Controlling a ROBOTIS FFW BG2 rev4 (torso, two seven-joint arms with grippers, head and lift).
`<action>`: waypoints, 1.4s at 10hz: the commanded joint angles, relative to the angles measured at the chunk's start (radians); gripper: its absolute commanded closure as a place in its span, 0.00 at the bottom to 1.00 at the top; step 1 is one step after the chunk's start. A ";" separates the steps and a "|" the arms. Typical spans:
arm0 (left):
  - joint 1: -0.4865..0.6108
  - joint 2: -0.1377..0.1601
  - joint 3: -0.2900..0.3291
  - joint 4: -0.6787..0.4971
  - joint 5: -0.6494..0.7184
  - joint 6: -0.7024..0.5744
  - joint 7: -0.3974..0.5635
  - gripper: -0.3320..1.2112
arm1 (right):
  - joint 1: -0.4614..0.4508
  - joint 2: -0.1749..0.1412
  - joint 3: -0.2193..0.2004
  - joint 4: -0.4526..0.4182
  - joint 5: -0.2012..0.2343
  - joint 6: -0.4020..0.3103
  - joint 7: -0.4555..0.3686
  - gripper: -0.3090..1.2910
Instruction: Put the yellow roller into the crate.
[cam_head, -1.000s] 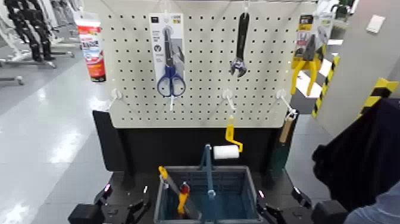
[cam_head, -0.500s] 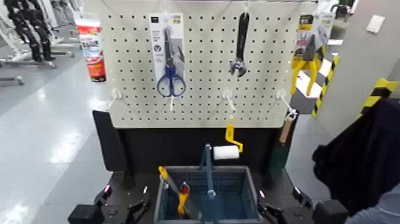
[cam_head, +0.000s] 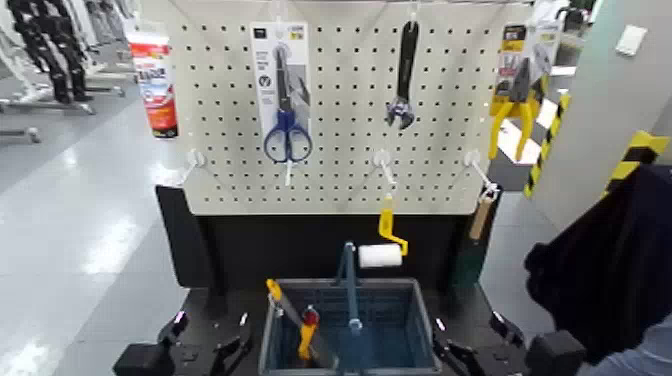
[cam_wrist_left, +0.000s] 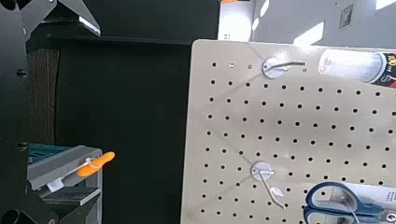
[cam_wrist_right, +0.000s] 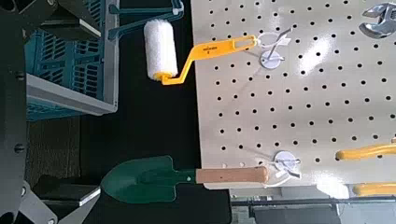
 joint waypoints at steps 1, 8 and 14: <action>0.002 0.000 0.001 0.000 0.004 0.000 0.000 0.29 | -0.060 -0.012 -0.026 0.003 0.003 0.070 0.082 0.28; -0.002 0.000 0.001 0.000 0.005 0.003 0.000 0.29 | -0.319 -0.103 -0.011 0.100 0.043 0.254 0.348 0.28; -0.005 -0.002 0.001 0.000 0.005 0.003 0.000 0.29 | -0.462 -0.146 0.066 0.201 0.042 0.231 0.403 0.27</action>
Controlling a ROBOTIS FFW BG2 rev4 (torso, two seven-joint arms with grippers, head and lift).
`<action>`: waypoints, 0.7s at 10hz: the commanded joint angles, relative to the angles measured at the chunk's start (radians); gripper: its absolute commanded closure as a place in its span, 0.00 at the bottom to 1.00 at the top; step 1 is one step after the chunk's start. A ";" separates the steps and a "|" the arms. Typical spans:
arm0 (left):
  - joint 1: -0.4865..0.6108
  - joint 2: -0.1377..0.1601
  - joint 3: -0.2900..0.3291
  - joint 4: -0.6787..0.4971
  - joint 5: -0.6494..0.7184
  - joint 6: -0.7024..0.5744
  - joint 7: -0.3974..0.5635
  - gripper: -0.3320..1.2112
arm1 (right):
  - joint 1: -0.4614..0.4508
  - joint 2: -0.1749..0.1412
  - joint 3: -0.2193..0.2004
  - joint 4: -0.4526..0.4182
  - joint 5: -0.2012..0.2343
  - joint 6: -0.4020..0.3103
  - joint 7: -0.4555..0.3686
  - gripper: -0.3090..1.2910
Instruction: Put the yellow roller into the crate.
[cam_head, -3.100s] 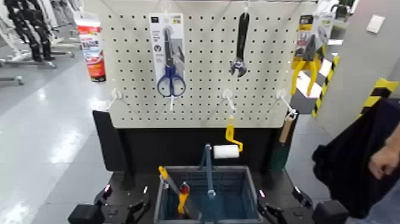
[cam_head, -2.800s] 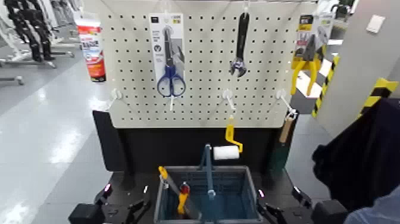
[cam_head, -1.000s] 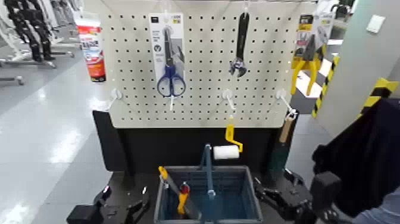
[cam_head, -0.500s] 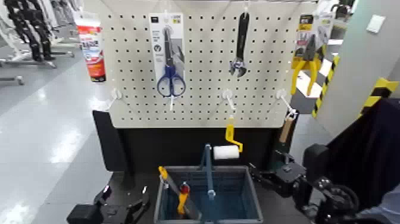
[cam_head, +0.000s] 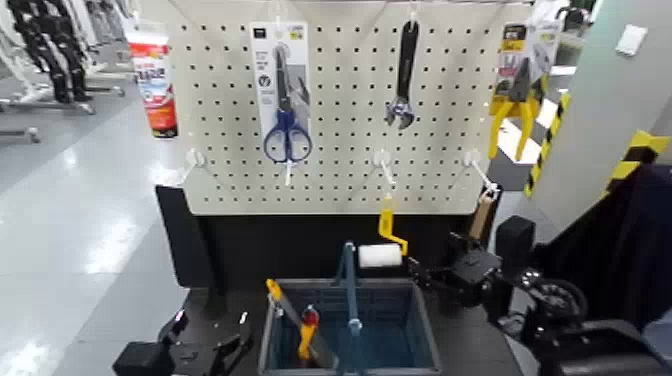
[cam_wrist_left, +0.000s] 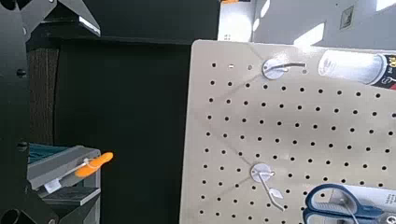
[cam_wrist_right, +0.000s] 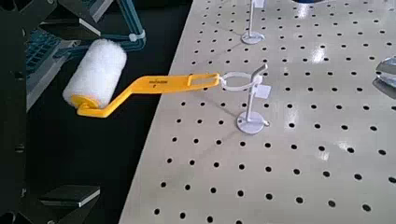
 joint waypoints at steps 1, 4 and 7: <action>0.000 -0.001 0.002 0.000 0.000 0.000 0.000 0.29 | -0.068 -0.014 0.039 0.060 -0.012 -0.012 0.031 0.27; -0.003 -0.001 0.002 0.000 0.000 0.000 0.000 0.29 | -0.151 -0.026 0.082 0.162 -0.033 -0.047 0.092 0.27; -0.008 -0.001 -0.001 0.003 0.000 0.000 -0.002 0.29 | -0.217 -0.040 0.109 0.241 -0.051 -0.066 0.144 0.28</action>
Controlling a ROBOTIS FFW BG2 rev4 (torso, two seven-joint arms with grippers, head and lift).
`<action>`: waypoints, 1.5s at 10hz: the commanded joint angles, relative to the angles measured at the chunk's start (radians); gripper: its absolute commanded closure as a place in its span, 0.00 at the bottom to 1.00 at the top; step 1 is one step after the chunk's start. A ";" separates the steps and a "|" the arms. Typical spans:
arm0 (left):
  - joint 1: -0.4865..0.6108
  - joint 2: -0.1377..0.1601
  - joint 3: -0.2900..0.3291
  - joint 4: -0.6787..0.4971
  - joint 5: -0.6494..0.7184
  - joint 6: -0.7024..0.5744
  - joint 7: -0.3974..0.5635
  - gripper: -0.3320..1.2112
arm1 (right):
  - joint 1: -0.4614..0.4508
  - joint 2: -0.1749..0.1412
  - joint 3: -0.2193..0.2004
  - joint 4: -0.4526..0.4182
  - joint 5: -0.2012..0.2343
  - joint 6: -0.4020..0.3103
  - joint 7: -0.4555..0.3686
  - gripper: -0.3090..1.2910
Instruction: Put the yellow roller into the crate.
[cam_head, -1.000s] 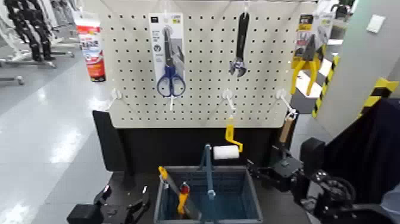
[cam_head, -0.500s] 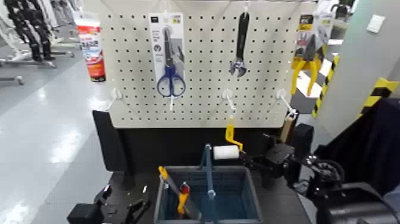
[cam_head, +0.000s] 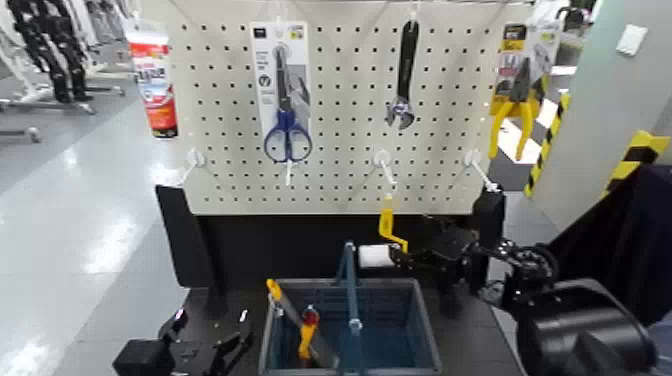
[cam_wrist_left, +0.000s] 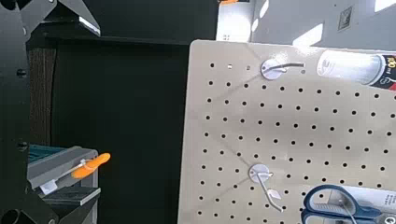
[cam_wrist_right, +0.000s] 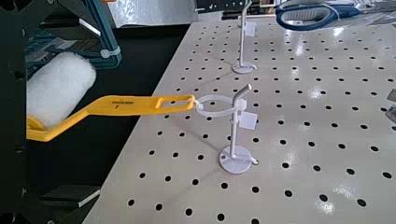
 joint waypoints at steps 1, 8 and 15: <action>-0.004 0.002 -0.002 0.002 0.000 0.000 0.000 0.29 | -0.062 -0.013 0.029 0.076 -0.016 -0.019 0.030 0.28; -0.005 0.000 -0.002 0.002 0.000 0.000 -0.002 0.29 | -0.166 -0.010 0.100 0.237 -0.046 -0.079 0.099 0.36; -0.005 0.000 0.000 0.002 0.002 0.000 -0.002 0.29 | -0.171 -0.001 0.118 0.249 -0.072 -0.073 0.101 0.94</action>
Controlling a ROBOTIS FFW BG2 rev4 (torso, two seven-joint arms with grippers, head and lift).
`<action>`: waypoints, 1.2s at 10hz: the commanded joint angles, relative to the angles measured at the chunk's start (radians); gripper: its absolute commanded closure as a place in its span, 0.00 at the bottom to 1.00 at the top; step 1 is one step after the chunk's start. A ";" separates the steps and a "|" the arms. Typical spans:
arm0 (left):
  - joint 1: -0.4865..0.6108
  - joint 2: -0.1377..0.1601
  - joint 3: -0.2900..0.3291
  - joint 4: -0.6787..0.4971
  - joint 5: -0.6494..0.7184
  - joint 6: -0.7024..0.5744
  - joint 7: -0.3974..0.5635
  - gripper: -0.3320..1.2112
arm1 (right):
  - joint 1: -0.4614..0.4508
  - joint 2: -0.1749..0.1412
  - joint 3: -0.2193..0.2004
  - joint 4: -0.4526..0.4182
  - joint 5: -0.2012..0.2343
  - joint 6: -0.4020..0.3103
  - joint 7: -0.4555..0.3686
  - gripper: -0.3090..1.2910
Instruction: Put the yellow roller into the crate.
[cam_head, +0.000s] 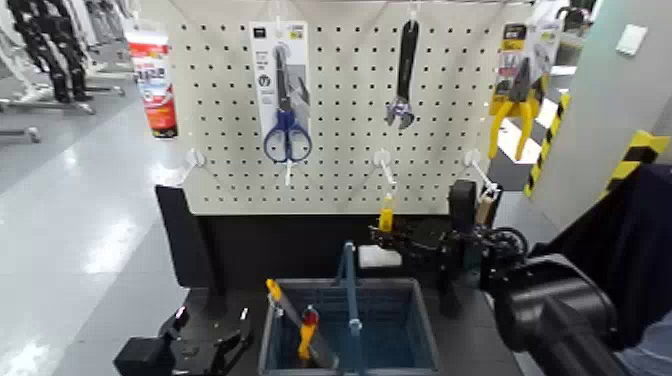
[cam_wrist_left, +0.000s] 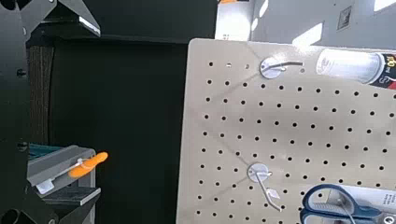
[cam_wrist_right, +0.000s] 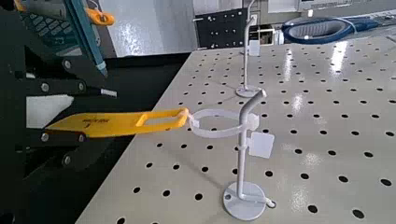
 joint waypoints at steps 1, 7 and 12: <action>0.000 0.000 0.000 0.000 0.000 0.000 0.000 0.29 | 0.004 0.001 -0.003 -0.007 -0.002 0.000 -0.002 0.95; 0.000 0.002 0.002 0.005 0.000 0.000 0.000 0.29 | 0.032 0.004 -0.026 -0.059 -0.008 0.009 0.006 0.97; -0.002 0.002 0.000 0.008 0.000 -0.002 -0.002 0.29 | 0.099 0.003 -0.072 -0.228 0.017 0.104 0.041 0.97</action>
